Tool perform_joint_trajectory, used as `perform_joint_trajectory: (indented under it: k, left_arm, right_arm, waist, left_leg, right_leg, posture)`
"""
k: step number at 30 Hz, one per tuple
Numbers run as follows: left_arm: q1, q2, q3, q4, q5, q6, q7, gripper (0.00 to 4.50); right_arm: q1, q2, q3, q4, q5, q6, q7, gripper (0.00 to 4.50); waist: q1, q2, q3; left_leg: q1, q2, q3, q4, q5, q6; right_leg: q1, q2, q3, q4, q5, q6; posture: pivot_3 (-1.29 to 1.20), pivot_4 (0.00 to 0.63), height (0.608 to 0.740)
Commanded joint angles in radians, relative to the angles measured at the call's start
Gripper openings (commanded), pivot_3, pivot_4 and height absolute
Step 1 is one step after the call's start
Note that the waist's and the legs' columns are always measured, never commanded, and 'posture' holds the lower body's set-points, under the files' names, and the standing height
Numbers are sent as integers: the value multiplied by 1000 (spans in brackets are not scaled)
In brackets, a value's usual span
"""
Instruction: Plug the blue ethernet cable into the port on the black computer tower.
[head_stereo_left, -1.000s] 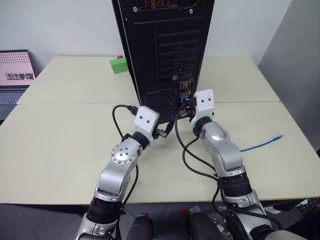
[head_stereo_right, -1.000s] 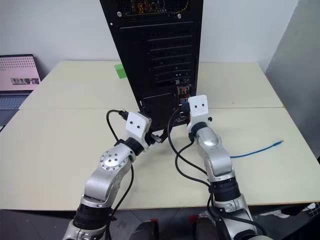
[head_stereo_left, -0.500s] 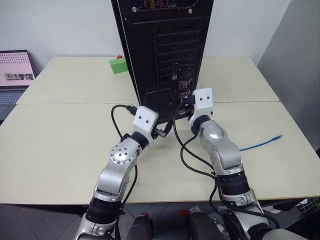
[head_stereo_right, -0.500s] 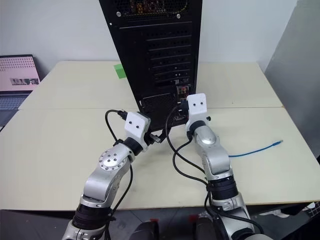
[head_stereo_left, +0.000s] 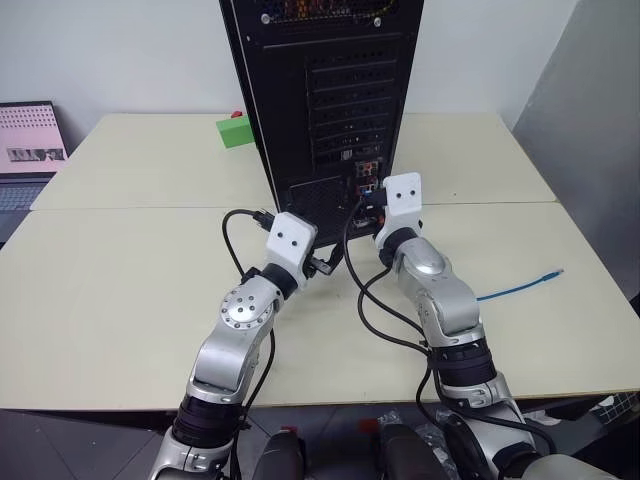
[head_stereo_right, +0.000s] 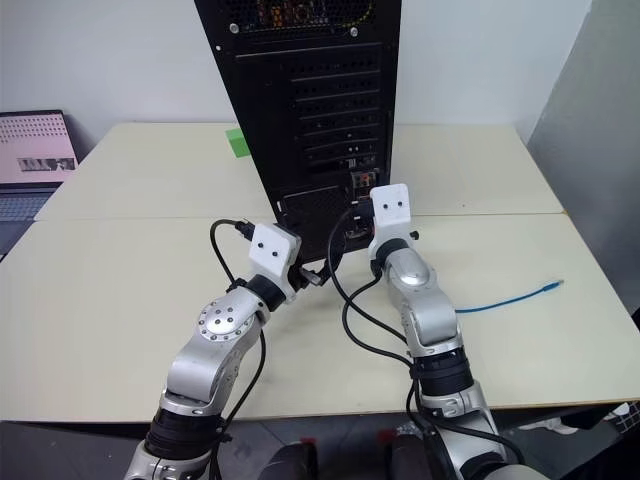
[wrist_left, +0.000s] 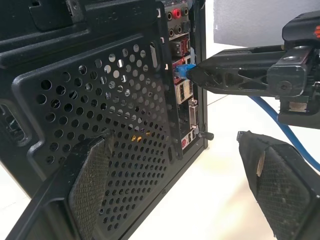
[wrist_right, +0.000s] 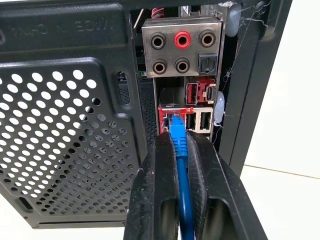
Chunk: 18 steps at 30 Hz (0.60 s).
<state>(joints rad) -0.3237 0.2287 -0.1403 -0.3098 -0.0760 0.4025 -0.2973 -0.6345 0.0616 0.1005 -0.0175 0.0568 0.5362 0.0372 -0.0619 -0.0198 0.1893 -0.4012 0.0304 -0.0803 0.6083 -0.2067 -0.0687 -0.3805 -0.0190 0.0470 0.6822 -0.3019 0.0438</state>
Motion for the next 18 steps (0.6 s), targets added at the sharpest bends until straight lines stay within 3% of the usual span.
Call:
perform_joint_trajectory:
  k: [1,8,10,18]
  left_arm:
    - [-2,-5,2,-50,3,-27,-2,4185]
    - [5,2,9,-54,4,-26,-3,4185]
    - [6,4,14,-54,4,-26,-2,4196]
    - [11,29,44,-58,-1,-17,-7,4196]
  right_arm:
    - [-50,16,10,-10,-7,-20,2,0]
    - [-27,1,3,-27,13,-21,32,0]
    - [-13,-13,-7,-34,17,-21,42,692]
    - [86,-147,-20,-211,91,50,199,2322]
  waist:
    - [-1,0,0]
    - [-2,0,0]
    - [-2,0,0]
    - [13,0,0]
  left_leg:
    - [0,0,0,0,0,0]
    - [0,0,0,0,0,0]
    - [0,0,0,0,0,0]
    - [-2,-1,0,0,0,0]
  right_leg:
    - [0,0,0,0,0,0]
    - [0,0,0,0,0,0]
    - [0,0,0,0,0,0]
    - [0,-1,-1,-2,0,0]
  posture:
    - [0,150,740]
    - [0,150,740]
    - [0,150,740]
    - [0,150,740]
